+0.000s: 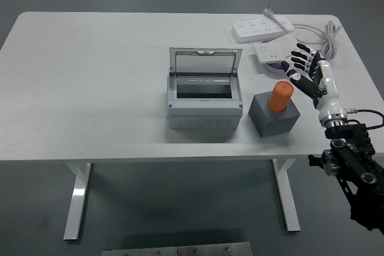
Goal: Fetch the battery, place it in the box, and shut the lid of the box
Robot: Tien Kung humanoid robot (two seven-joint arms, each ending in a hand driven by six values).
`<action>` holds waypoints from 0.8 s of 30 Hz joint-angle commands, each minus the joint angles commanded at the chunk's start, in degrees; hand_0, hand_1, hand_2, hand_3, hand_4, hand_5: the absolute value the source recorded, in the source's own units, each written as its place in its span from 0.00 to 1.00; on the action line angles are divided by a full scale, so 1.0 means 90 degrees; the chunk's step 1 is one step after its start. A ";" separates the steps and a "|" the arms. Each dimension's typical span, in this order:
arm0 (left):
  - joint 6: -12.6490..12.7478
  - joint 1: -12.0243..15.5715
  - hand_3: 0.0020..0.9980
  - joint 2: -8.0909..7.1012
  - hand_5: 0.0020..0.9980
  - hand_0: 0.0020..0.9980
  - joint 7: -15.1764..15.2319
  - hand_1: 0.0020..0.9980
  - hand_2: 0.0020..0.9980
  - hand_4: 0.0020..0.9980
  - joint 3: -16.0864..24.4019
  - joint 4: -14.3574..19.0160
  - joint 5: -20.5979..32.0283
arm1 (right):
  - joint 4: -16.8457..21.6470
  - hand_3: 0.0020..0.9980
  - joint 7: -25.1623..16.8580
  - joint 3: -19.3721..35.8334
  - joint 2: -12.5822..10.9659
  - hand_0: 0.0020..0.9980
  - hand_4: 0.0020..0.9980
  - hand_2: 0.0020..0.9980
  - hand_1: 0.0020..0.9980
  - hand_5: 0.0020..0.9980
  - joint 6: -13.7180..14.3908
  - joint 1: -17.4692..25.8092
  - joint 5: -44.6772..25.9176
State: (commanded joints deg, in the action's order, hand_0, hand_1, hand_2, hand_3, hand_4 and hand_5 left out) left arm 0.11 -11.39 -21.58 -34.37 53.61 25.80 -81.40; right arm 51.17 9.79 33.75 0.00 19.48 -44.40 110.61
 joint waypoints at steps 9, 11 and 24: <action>0.0012 0.0051 0.54 0.0039 0.00 0.63 -0.0020 0.70 0.57 0.50 0.0014 0.0004 -0.0028 | -0.0089 0.37 -0.0163 0.0112 0.0000 0.13 0.30 0.28 0.23 0.00 -0.0010 0.0033 -0.0191; 0.0016 0.0061 0.54 0.0043 0.00 0.63 -0.0020 0.70 0.57 0.50 0.0013 0.0004 -0.0033 | -0.0107 0.37 -0.0204 0.0134 0.0000 0.13 0.30 0.28 0.23 0.00 -0.0021 0.0037 -0.0229; 0.0002 -0.0002 0.54 0.0044 0.00 0.63 0.0024 0.70 0.57 0.50 -0.0016 0.0000 -0.0034 | -0.0204 0.61 -0.0320 0.0111 0.0000 0.29 0.55 0.48 0.40 0.03 -0.0169 0.0049 -0.0326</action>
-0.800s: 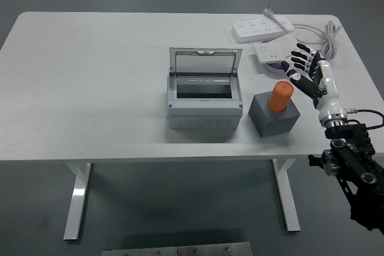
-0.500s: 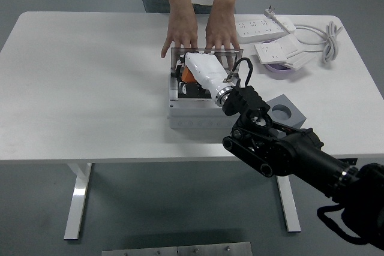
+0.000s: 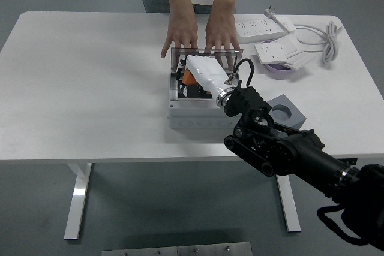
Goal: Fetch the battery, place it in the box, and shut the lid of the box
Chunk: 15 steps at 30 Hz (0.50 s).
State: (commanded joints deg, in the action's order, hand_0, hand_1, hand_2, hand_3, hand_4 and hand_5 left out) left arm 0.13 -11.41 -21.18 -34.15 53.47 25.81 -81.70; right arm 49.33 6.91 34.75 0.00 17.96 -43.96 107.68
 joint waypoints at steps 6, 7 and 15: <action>-0.0017 -0.0024 0.54 0.0012 0.00 0.63 0.0005 0.70 0.57 0.50 -0.0012 0.0001 -0.0001 | -0.0029 0.62 -0.0028 0.0045 0.0000 0.30 0.63 0.50 0.43 0.06 -0.0135 0.0004 -0.0018; -0.0018 -0.0028 0.54 0.0014 0.00 0.63 0.0007 0.70 0.57 0.50 -0.0016 0.0001 0.0004 | -0.0031 0.62 -0.0033 0.0051 0.0000 0.30 0.63 0.50 0.43 0.06 -0.0159 0.0005 -0.0020; -0.0012 -0.0048 0.54 0.0019 0.00 0.63 0.0016 0.70 0.57 0.50 -0.0046 -0.0001 0.0049 | -0.0030 0.61 -0.0098 0.0056 0.0000 0.36 0.75 0.50 0.45 0.17 -0.0241 0.0004 -0.0049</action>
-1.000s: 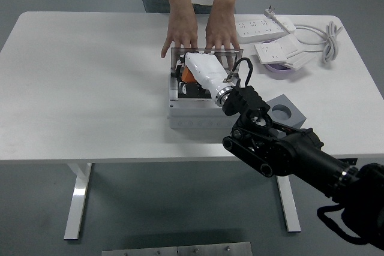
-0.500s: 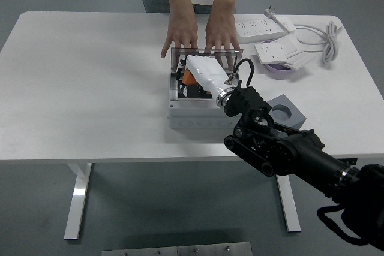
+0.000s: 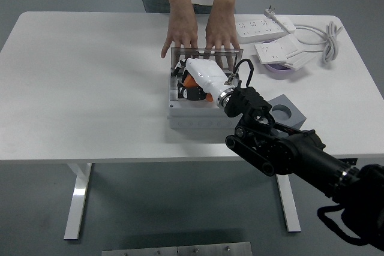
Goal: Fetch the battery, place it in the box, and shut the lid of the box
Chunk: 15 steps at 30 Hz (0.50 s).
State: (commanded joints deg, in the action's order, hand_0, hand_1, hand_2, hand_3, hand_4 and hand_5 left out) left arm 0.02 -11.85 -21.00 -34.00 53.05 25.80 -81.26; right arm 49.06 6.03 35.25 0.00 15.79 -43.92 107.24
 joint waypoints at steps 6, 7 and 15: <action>0.0006 -0.0009 0.54 -0.0003 0.00 0.63 0.0004 0.70 0.57 0.50 -0.0011 -0.0002 0.0022 | -0.0003 0.65 -0.0052 -0.0023 0.0000 0.48 0.83 0.55 0.52 0.25 -0.0031 -0.0004 -0.0014; 0.0005 -0.0011 0.54 -0.0002 0.00 0.63 0.0004 0.70 0.57 0.50 -0.0013 -0.0002 0.0025 | -0.0009 0.65 -0.0072 -0.0026 0.0000 0.48 0.83 0.55 0.52 0.25 -0.0033 -0.0005 -0.0024; -0.0014 -0.0034 0.54 0.0007 0.00 0.63 0.0005 0.70 0.57 0.50 -0.0017 -0.0003 0.0026 | -0.0043 0.66 -0.0154 -0.0067 0.0000 0.57 0.87 0.55 0.53 0.29 -0.0059 -0.0010 -0.0047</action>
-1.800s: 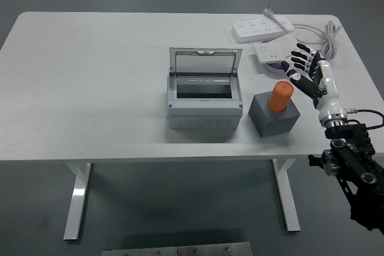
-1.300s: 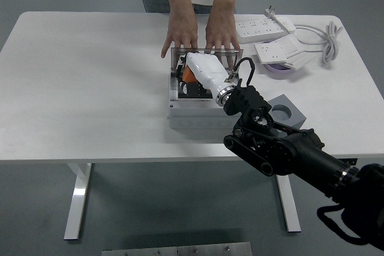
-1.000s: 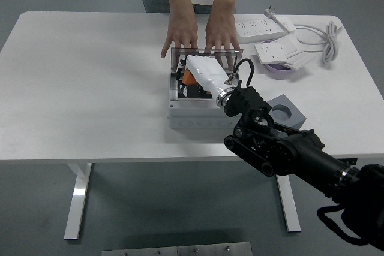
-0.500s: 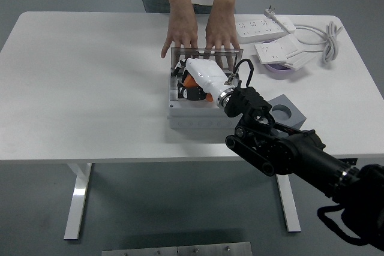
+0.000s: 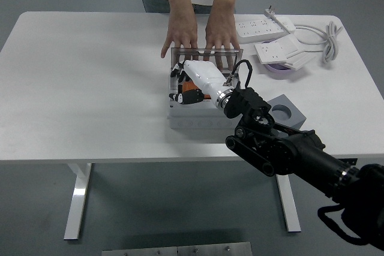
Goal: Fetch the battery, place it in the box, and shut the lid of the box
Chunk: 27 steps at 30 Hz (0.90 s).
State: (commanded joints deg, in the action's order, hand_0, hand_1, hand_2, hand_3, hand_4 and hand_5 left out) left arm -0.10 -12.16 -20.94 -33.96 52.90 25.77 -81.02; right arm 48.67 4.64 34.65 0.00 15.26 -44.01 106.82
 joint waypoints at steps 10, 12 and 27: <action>0.0011 0.0046 0.54 0.0017 0.00 0.63 -0.0037 0.70 0.57 0.50 -0.0005 0.0005 0.0033 | 0.0233 0.67 0.0194 0.0175 -0.0152 0.65 0.88 0.55 0.53 0.31 -0.0074 0.0035 -0.0116; 0.0015 0.0056 0.54 0.0020 0.00 0.63 -0.0041 0.70 0.57 0.50 -0.0011 0.0006 0.0049 | 0.0294 0.67 0.0218 0.0250 -0.0206 0.66 0.88 0.55 0.53 0.31 -0.0086 0.0041 -0.0144; 0.0095 0.0185 0.54 0.0027 0.00 0.63 -0.0074 0.70 0.57 0.50 -0.0088 0.0014 0.0246 | 0.0857 0.67 0.0715 0.0543 -0.0620 0.58 0.88 0.55 0.52 0.33 -0.0009 0.0164 -0.0402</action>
State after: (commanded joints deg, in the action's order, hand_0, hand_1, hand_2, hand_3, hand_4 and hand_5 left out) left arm 0.75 -10.49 -20.69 -34.63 52.11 25.90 -78.81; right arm 56.38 11.08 39.53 -5.58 15.18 -42.53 103.20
